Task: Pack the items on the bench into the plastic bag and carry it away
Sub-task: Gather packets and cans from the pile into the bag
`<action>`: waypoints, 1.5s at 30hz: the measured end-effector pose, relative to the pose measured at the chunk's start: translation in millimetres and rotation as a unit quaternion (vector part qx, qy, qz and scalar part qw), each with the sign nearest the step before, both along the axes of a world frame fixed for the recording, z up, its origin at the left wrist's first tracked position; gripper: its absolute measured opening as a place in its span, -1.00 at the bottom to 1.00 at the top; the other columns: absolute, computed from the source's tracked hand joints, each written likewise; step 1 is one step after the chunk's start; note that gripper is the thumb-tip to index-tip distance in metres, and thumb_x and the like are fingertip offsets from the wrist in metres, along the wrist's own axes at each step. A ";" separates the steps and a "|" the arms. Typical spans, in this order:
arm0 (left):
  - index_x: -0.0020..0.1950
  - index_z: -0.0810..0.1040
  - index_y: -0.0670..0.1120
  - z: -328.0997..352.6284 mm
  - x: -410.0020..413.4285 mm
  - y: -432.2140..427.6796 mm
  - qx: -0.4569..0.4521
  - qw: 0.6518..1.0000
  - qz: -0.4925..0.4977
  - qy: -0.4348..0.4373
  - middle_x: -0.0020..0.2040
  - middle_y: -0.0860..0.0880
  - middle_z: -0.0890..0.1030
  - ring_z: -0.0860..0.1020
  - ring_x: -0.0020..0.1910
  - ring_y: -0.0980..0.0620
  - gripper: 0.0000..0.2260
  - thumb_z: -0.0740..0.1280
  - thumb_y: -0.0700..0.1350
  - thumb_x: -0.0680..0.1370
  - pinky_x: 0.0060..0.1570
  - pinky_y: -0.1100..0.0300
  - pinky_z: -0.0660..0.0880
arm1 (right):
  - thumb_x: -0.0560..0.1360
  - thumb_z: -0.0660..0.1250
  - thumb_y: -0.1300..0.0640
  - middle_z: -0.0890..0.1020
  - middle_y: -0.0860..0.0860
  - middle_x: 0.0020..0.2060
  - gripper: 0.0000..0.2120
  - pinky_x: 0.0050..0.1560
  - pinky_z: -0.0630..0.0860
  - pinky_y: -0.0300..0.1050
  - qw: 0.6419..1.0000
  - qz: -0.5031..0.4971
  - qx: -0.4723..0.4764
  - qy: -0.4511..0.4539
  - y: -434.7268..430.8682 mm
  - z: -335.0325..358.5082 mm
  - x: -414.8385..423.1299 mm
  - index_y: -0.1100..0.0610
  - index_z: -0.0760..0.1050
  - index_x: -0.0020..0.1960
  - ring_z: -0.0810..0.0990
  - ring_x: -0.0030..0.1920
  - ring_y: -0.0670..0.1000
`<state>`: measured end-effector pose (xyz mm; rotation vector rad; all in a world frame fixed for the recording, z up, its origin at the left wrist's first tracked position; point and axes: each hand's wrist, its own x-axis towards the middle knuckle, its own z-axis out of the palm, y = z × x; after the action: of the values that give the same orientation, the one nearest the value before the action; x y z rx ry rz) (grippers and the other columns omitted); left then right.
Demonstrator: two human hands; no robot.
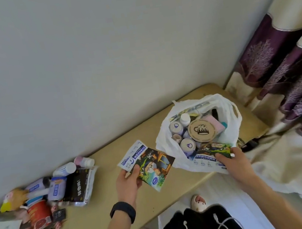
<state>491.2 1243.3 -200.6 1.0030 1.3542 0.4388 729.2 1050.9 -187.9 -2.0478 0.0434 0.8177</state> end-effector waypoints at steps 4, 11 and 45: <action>0.15 0.55 -0.04 14.5 31.1 -13.3 0.043 0.999 -0.012 0.001 -0.05 -0.04 0.72 0.68 -0.04 -0.13 -0.84 0.37 -0.10 0.57 0.03 -0.09 0.60 | 0.53 0.41 0.14 0.64 0.17 0.04 -0.66 -0.06 0.63 0.10 0.997 -0.034 0.030 0.061 16.2 -17.6 39.9 0.21 0.45 0.24 0.65 -0.02 0.14; 0.05 0.56 0.08 32.4 85.1 -40.5 0.152 0.983 -0.098 0.039 -0.13 0.07 0.72 0.69 -0.17 0.03 -0.93 0.36 -0.04 0.58 -0.05 -0.13 0.61 | 0.41 0.37 -0.30 0.39 0.13 0.29 -0.31 0.22 0.41 0.06 0.986 0.011 -0.154 -0.063 11.7 -43.7 68.1 0.08 0.32 0.38 0.40 0.29 0.18; 0.45 0.37 0.12 -1.6 121.4 -69.1 0.407 0.719 -0.501 0.257 0.46 0.05 0.37 0.32 0.43 -0.02 -0.60 0.17 -0.06 0.60 0.37 0.06 0.27 | 0.46 0.46 0.20 0.60 0.05 0.20 -0.72 0.18 0.54 0.12 0.894 0.231 -0.030 -0.384 -38.3 -15.7 59.5 0.07 0.63 0.16 0.54 0.20 0.16</action>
<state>612.6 1174.2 -202.1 2.5527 0.8095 -0.1535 788.7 1012.6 -203.6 -2.3383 -0.8950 0.2144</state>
